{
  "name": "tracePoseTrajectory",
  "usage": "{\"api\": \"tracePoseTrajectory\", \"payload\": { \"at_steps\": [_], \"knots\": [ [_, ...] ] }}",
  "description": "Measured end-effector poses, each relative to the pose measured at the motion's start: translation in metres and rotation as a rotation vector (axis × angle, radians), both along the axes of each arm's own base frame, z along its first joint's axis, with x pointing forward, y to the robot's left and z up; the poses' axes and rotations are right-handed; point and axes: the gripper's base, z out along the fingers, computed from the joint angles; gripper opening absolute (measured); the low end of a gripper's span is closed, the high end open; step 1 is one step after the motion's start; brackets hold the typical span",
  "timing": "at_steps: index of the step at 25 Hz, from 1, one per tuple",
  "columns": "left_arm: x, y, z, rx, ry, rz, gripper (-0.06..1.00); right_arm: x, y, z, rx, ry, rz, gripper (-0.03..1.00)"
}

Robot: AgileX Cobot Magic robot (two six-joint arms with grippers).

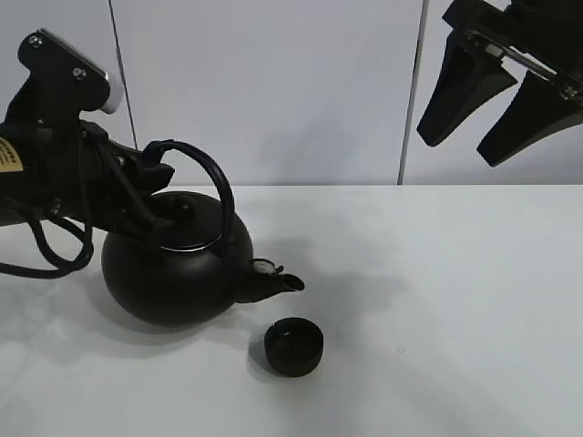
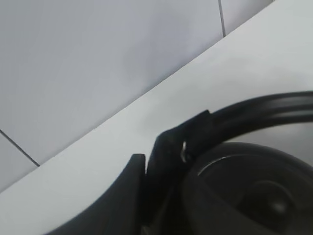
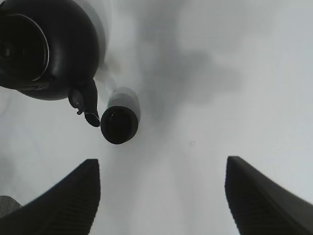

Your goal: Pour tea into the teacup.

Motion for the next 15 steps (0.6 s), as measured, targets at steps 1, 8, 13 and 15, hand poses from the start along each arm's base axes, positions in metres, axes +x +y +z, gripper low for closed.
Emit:
{"api": "tracePoseTrajectory", "payload": {
  "at_steps": [1,8,13,15],
  "knots": [
    [0.0,0.0,0.0,-0.026,0.014,0.009,0.11,0.0,0.0,0.0,0.0,0.0,0.0,0.49],
    [-0.0005,0.0,-0.0004,-0.17,0.096,0.058,0.11,0.0,0.0,0.0,0.0,0.0,0.0,0.49],
    [-0.0005,0.0,-0.0004,-0.28,0.157,0.097,0.11,0.0,0.0,0.0,0.0,0.0,0.0,0.49],
    [-0.0009,0.0002,-0.0008,-0.32,0.181,0.112,0.11,0.0,0.0,0.0,0.0,0.0,0.0,0.49]
  ]
}}
